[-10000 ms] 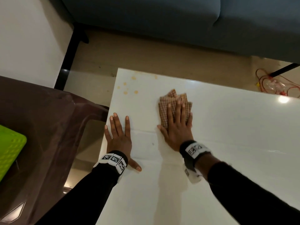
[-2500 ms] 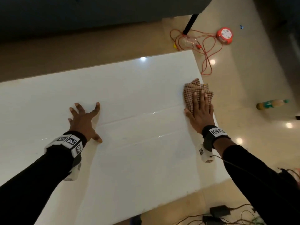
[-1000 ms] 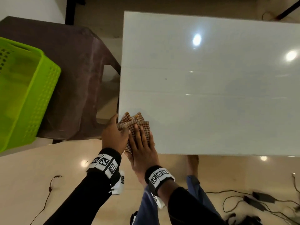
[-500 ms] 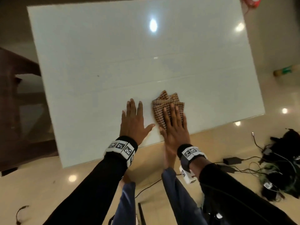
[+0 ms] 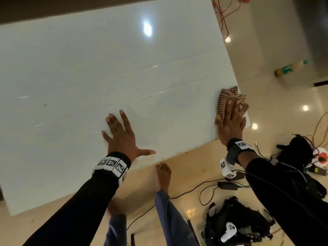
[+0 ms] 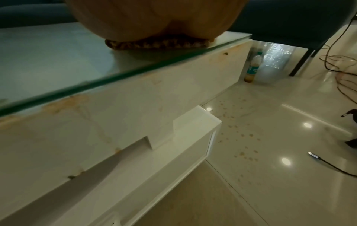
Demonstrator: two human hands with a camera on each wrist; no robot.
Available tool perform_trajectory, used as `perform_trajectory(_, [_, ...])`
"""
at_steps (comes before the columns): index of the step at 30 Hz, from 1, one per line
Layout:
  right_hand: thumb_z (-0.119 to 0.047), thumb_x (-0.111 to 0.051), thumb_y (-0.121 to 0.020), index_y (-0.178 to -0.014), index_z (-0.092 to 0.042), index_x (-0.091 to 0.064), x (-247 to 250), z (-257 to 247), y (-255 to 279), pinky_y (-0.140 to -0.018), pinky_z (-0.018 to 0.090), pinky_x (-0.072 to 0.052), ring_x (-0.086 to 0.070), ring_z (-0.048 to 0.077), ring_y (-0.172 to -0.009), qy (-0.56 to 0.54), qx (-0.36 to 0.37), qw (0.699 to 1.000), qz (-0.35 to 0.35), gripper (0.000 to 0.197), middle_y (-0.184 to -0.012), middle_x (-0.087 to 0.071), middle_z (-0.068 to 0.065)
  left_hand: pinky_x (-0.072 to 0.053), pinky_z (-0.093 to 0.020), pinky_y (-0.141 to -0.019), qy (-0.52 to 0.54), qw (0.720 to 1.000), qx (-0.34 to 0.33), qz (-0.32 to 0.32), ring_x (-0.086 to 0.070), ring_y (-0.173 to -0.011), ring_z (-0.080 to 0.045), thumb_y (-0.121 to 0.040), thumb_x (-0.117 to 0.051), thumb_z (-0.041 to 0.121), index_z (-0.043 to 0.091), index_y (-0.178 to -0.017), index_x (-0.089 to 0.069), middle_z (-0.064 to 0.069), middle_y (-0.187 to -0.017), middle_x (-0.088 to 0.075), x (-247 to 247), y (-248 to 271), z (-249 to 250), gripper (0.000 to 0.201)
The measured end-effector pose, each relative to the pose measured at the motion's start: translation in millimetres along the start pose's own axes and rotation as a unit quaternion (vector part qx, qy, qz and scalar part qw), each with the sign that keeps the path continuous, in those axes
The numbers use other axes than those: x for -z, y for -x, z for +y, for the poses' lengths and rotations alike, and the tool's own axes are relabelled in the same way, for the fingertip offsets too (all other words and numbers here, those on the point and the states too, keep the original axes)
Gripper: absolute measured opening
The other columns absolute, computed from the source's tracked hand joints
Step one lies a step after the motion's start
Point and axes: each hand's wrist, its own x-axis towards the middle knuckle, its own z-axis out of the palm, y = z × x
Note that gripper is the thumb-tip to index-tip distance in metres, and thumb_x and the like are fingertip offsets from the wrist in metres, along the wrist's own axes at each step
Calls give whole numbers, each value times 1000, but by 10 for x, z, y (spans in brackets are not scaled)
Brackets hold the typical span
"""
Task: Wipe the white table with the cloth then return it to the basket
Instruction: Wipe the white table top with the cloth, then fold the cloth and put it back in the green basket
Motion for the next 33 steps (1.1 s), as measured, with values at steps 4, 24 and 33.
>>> perform_trajectory(4, [-62,-17,-101,-166,-23,3,-141,-87,52,-124,61,2,6,32,-160,-29,-51,997,45,78,-173,11,10,-19,-68,-120,42,999,8,-22,14,-155,-43,-40,-68,95,10,-147,44,-30,-163,23,157,18,-8,176])
perform_trajectory(24, [-38,-45,-99,-147,-49,-40,-329,-3628,2161,-118,47,-41,-48,18,-141,-407,204,839,-297,50,-159,-45,4,-52,-40,-99,342,925,159,50,-64,-120,-32,-96,-53,62,11,-139,-56,-14,-130,-69,1189,890,-1348,66])
perform_trajectory(33, [-70,-55,-90,-157,-37,-32,1659,-4756,2932,-120,12,-18,-13,-4,-154,-397,353,828,-177,78,-169,-16,-14,-58,-49,-96,748,656,59,74,-73,-108,-35,-103,-55,14,5,-121,-70,-17,-116,-76,2941,2116,-1633,25])
